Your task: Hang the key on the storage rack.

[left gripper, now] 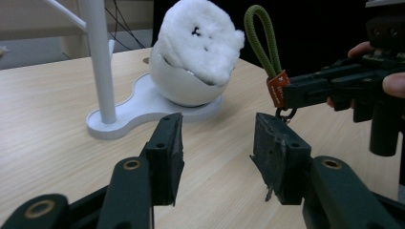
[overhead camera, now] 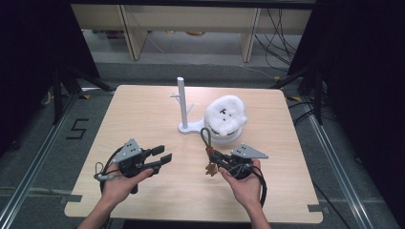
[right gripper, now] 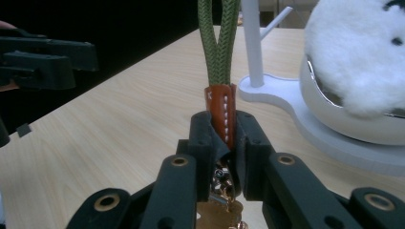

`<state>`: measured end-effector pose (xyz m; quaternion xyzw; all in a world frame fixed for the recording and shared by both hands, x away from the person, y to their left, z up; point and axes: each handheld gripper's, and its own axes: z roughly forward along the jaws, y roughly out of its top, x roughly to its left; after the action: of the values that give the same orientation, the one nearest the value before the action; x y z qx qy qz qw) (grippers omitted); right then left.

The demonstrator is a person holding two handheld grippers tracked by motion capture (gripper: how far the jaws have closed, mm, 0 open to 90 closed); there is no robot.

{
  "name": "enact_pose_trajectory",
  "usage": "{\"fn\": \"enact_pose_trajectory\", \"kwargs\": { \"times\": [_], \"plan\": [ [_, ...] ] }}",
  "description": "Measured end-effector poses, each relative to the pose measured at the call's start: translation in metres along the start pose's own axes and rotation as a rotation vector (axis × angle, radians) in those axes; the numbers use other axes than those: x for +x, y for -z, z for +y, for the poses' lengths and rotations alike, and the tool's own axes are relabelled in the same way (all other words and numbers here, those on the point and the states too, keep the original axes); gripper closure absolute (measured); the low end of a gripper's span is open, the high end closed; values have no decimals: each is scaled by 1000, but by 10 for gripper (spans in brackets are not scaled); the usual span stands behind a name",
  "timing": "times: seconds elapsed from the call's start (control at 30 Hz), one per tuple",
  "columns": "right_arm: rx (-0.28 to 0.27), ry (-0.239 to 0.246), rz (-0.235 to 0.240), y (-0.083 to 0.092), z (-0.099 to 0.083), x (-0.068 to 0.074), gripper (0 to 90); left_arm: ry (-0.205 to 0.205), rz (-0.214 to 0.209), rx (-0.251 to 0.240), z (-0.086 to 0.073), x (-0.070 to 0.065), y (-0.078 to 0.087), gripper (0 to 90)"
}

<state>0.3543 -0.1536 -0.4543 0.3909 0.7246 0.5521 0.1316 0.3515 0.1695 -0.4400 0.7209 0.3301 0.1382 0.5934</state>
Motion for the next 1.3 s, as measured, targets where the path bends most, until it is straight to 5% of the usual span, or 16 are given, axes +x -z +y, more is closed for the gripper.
{"fn": "enact_pose_trajectory", "kwargs": {
  "times": [0.2,0.37,0.5,0.53,0.77,0.93,1.0,1.1,1.13,1.3],
  "plan": [
    [-50,11,-1,-2,3,5,796,28,-48,-38,7,-1,-12,573],
    [-84,41,21,-4,6,7,795,54,-79,-20,10,0,-24,592],
    [-85,17,26,-4,7,10,795,94,-110,-20,11,0,-31,599],
    [-94,49,37,-6,7,9,795,99,-109,-20,12,0,-32,600],
    [-108,70,41,-10,8,14,796,83,-141,-39,22,-5,-43,619],
    [-101,44,41,-10,8,17,796,86,-151,-34,29,-4,-50,634],
    [-121,75,51,-12,8,16,796,96,-162,-37,33,-5,-54,645],
    [-110,42,60,-12,8,19,795,102,-175,-31,34,-6,-57,653],
    [-120,80,50,-12,8,17,796,104,-179,-30,34,-7,-58,660],
    [-113,60,65,-12,8,19,795,133,-185,-36,35,-6,-62,697]
  ]
}}
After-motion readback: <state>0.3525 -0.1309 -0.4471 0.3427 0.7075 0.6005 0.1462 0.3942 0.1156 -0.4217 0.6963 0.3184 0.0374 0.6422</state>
